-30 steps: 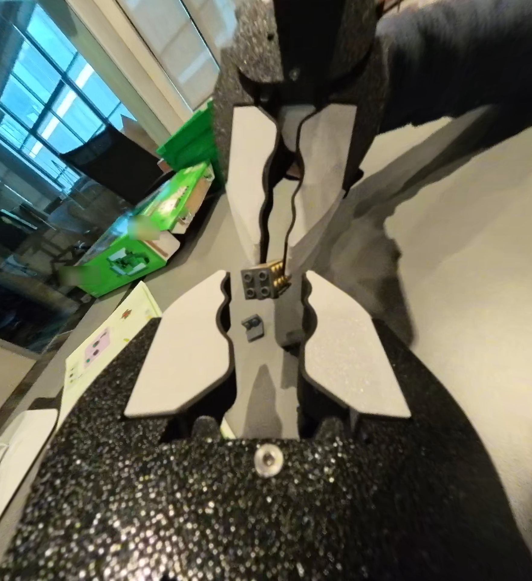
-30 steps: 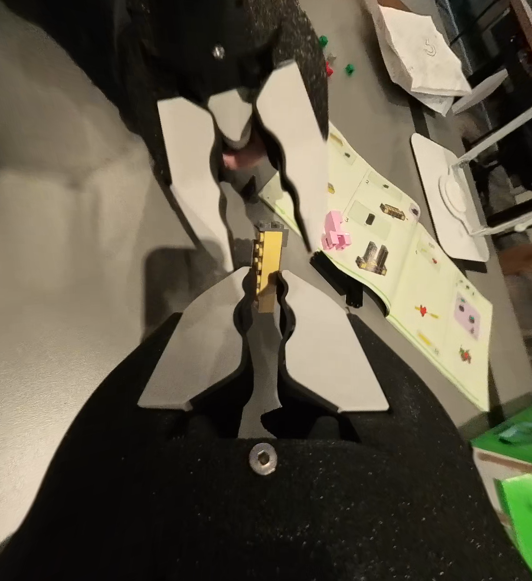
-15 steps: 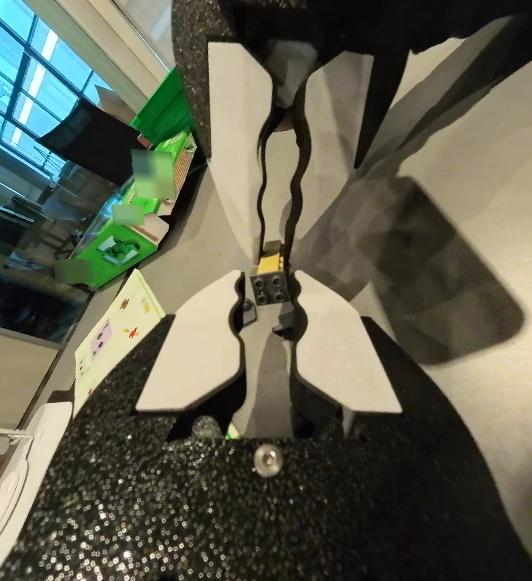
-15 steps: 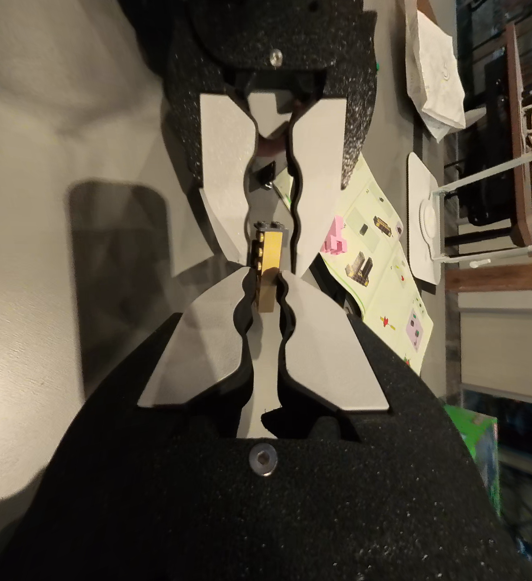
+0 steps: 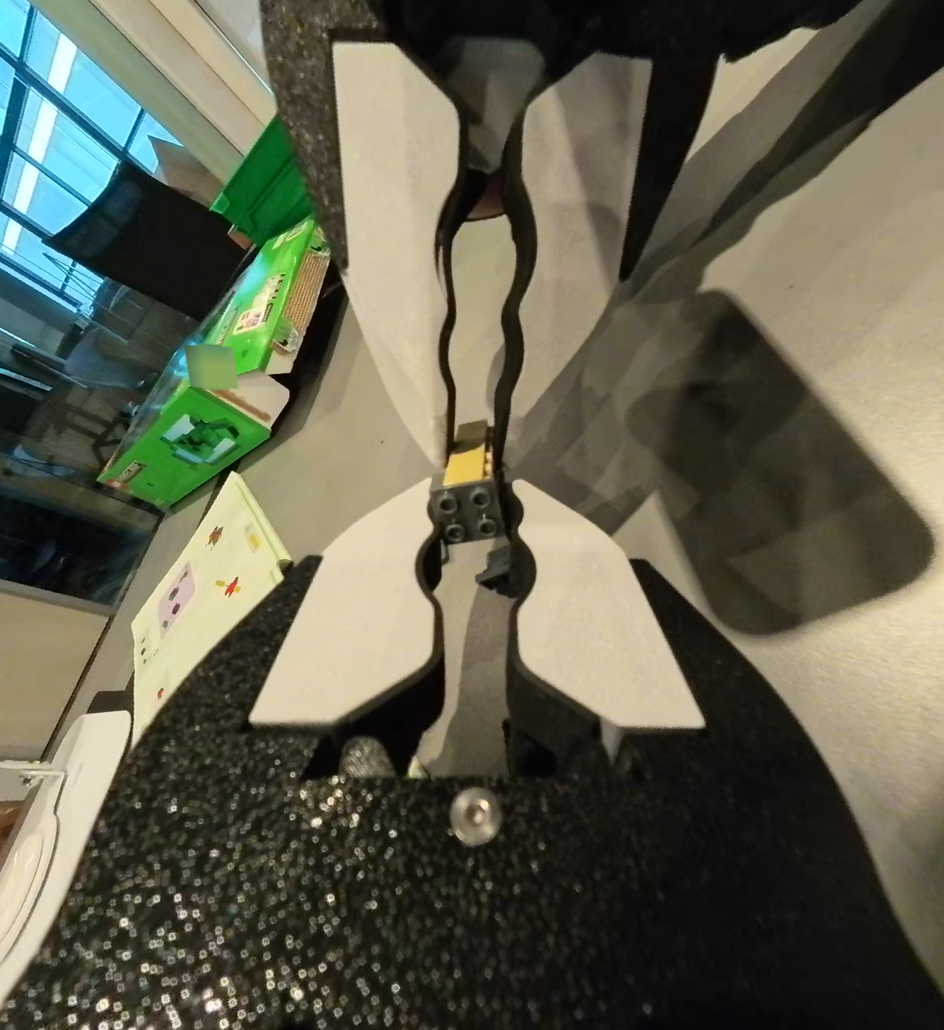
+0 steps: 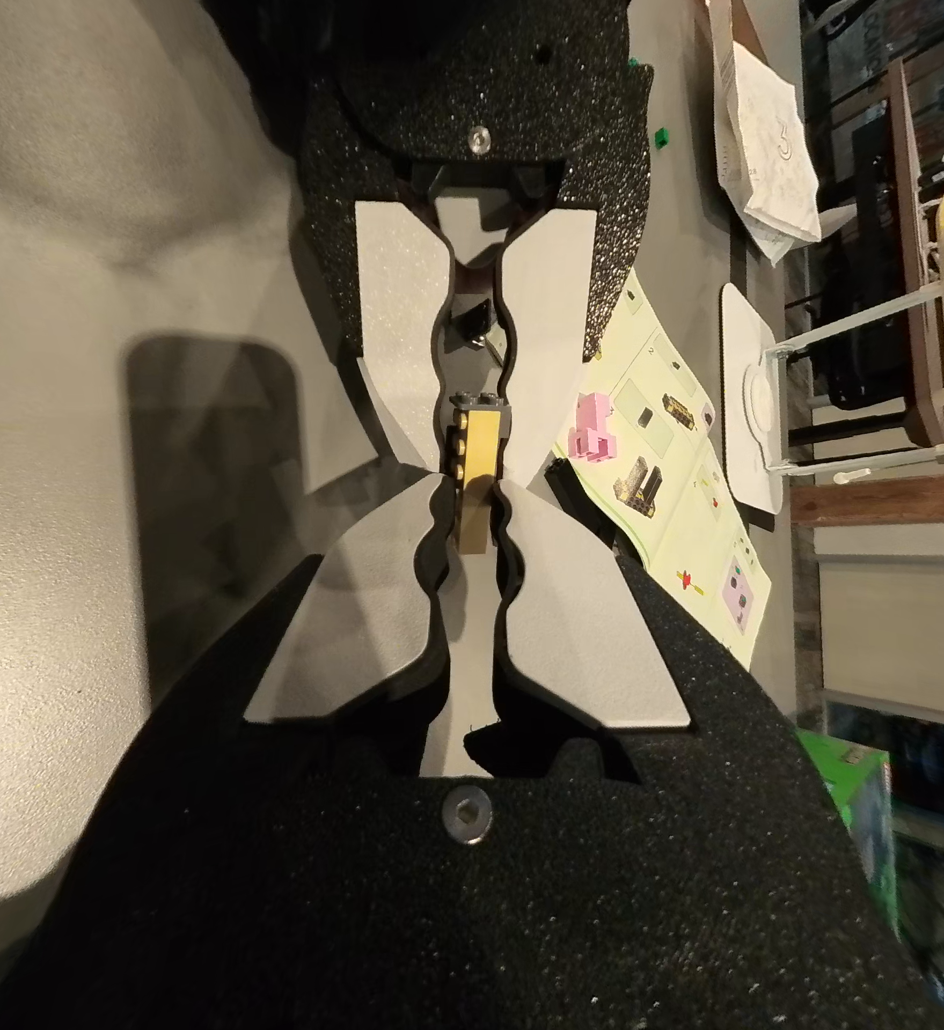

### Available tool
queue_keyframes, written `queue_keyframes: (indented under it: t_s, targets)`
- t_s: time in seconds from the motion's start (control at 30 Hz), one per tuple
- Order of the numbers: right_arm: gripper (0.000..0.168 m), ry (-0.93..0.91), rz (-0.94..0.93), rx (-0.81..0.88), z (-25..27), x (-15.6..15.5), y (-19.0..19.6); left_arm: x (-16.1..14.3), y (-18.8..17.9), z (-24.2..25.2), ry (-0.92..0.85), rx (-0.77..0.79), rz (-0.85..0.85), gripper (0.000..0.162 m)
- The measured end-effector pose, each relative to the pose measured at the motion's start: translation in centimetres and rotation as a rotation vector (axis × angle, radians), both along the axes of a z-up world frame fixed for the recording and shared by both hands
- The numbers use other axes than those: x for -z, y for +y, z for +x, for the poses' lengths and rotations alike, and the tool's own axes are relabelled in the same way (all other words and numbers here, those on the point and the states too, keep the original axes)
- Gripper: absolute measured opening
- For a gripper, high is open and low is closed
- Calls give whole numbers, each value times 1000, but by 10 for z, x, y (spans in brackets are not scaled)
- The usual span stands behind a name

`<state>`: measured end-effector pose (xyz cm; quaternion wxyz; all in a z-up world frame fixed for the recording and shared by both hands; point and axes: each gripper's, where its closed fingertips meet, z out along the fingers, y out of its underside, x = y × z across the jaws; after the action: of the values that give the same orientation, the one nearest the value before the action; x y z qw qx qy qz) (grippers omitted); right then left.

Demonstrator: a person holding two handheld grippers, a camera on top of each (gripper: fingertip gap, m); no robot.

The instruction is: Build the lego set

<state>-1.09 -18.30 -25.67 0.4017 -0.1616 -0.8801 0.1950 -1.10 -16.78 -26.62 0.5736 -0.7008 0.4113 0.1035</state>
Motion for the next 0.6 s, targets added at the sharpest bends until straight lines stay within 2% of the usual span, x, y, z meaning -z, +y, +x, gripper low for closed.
queue_keyframes:
  t_s: [0.27, 0.43, 0.6]
  targets:
    - [16, 45, -59, 15, -3, -5, 0, -3, 1, -6, -20, -28, 1, 18]
    - [32, 85, -300, 62, -2, -28, 14, -19, 4, -36, -82, -174, 73, 18]
    - [35, -16, -401, 152, -4, 1, 43, -37, -5, -61, -185, -188, 153, 18]
